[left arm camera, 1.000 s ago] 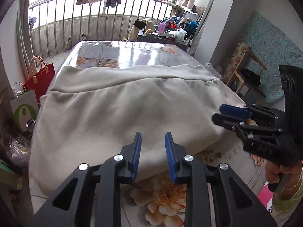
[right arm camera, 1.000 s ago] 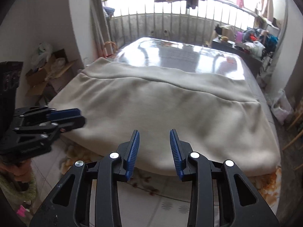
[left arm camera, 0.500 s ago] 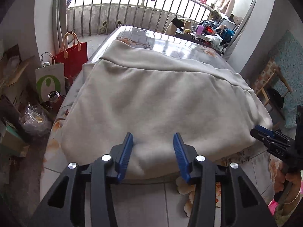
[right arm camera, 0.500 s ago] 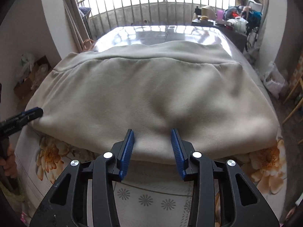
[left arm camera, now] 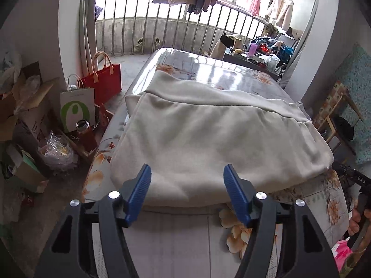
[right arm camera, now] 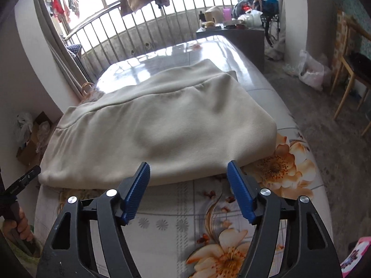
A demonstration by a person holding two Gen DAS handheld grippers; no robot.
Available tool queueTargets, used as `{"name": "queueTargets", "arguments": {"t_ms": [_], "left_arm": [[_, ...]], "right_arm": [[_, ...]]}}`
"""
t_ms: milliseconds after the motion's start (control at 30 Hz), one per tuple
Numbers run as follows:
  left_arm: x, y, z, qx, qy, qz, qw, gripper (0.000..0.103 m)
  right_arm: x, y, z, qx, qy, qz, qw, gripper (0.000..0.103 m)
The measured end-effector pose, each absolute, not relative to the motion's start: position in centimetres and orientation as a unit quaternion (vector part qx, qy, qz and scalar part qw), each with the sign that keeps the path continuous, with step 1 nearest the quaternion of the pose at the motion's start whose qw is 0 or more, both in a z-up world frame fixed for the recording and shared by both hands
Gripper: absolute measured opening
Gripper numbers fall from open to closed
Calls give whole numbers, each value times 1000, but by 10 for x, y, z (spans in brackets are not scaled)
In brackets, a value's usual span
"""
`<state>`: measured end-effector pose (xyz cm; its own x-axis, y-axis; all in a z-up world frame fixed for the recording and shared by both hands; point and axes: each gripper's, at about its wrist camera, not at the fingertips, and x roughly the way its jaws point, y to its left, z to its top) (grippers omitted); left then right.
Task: Fold large clothes
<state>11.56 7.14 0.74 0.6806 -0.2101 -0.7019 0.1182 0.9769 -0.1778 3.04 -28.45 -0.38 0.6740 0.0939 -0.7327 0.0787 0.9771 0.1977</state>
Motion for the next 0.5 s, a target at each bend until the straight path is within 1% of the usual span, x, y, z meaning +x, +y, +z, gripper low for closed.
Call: {"name": "queueTargets", "arguments": {"t_ms": [67, 100, 167, 233, 300, 500], "left_arm": [[96, 65, 14, -58, 381, -102, 917, 81], [87, 63, 15, -59, 379, -110, 917, 83], [69, 57, 20, -55, 375, -116, 918, 92], [53, 50, 27, -45, 364, -114, 923, 97], [38, 46, 38, -46, 343, -116, 931, 97], [14, 31, 70, -34, 312, -88, 945, 97]], "right_arm": [[14, -274, 4, 93, 392, 10, 915, 75], [5, -268, 8, 84, 386, 11, 919, 78], [-5, -254, 16, 63, 375, 7, 925, 85], [-20, -244, 22, 50, 366, 3, 929, 91], [-33, -235, 28, 42, 353, 0, 935, 95], [-55, -216, 45, 9, 317, -51, 947, 95]]}}
